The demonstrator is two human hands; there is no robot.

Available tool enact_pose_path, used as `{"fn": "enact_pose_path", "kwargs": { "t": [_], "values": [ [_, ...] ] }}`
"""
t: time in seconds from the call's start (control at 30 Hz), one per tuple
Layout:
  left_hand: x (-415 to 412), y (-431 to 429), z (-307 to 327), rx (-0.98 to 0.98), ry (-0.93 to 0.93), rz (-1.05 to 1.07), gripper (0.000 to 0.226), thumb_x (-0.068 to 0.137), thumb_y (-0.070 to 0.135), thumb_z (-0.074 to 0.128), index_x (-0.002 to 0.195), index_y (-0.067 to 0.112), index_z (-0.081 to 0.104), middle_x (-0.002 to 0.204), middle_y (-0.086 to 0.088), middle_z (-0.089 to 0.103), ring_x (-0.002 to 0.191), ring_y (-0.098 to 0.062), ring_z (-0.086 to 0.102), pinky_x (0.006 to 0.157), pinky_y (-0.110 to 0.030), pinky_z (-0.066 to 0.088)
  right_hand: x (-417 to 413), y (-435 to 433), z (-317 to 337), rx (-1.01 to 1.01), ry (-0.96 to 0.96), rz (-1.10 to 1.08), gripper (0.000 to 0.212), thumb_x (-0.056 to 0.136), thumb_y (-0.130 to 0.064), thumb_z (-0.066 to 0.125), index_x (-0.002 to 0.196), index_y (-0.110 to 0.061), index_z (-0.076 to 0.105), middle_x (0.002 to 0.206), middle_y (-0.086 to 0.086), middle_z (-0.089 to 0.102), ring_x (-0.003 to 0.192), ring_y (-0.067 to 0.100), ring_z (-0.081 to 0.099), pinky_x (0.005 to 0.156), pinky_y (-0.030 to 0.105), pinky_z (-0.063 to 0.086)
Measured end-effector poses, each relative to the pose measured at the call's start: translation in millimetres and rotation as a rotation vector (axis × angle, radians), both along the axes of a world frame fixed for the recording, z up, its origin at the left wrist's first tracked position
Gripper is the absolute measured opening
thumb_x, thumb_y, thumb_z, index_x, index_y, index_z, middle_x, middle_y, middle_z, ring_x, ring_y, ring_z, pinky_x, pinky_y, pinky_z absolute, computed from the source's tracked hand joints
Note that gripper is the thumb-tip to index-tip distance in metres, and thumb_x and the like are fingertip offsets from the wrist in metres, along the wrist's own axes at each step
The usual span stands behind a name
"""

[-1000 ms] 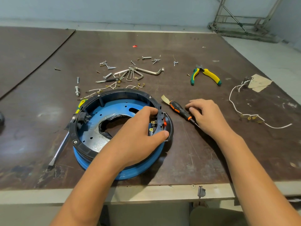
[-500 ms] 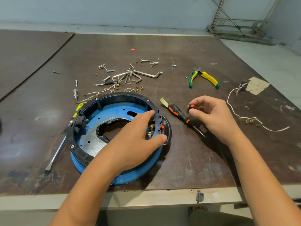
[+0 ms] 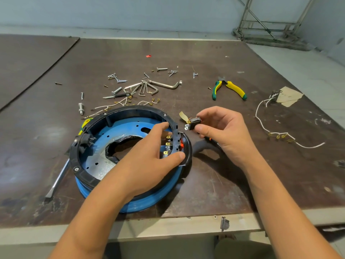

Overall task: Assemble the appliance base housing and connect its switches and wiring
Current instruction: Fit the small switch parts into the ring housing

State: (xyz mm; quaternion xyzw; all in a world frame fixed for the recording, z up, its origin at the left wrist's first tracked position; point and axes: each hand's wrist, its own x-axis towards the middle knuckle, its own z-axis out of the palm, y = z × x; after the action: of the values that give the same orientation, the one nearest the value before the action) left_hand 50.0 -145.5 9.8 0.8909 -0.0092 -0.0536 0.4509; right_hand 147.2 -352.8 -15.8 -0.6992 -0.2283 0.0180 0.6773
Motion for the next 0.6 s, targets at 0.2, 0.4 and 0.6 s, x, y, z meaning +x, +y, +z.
{"fn": "enact_pose_path", "kwargs": {
  "t": [0.2, 0.4, 0.6],
  "values": [
    [0.2, -0.4, 1.4, -0.025, 0.011, 0.000, 0.084, 0.087, 0.047, 0.067, 0.154, 0.042, 0.017, 0.152, 0.023, 0.037, 0.135, -0.003, 0.041, 0.109, -0.032, 0.039, -3.1, 9.6, -4.0, -0.117, -0.034, -0.028, 0.030, 0.080, 0.005, 0.077, 0.108, -0.005, 0.071, 0.100, 0.009, 0.076, 0.094, 0.021, 0.073, 0.086, 0.028, 0.058],
    [0.6, -0.9, 0.5, -0.009, -0.008, -0.010, 0.081, 0.087, 0.047, 0.066, 0.153, 0.042, 0.019, 0.153, 0.023, 0.036, 0.133, 0.001, 0.039, 0.104, -0.026, 0.036, -4.7, 16.8, -9.1, -0.212, -0.058, -0.103, 0.024, 0.081, 0.001, 0.078, 0.104, -0.008, 0.073, 0.094, 0.003, 0.077, 0.089, 0.013, 0.074, 0.084, 0.030, 0.060],
    [-0.3, 0.4, -0.3, 0.002, -0.023, -0.026, 0.067, 0.088, 0.046, 0.065, 0.148, 0.040, 0.035, 0.143, 0.023, 0.048, 0.129, 0.004, 0.045, 0.108, -0.031, 0.042, -4.7, 18.6, -11.3, -0.219, -0.034, -0.127, 0.022, 0.079, -0.002, 0.081, 0.098, -0.012, 0.074, 0.090, 0.002, 0.077, 0.085, 0.015, 0.075, 0.081, 0.039, 0.062]
  ]
}}
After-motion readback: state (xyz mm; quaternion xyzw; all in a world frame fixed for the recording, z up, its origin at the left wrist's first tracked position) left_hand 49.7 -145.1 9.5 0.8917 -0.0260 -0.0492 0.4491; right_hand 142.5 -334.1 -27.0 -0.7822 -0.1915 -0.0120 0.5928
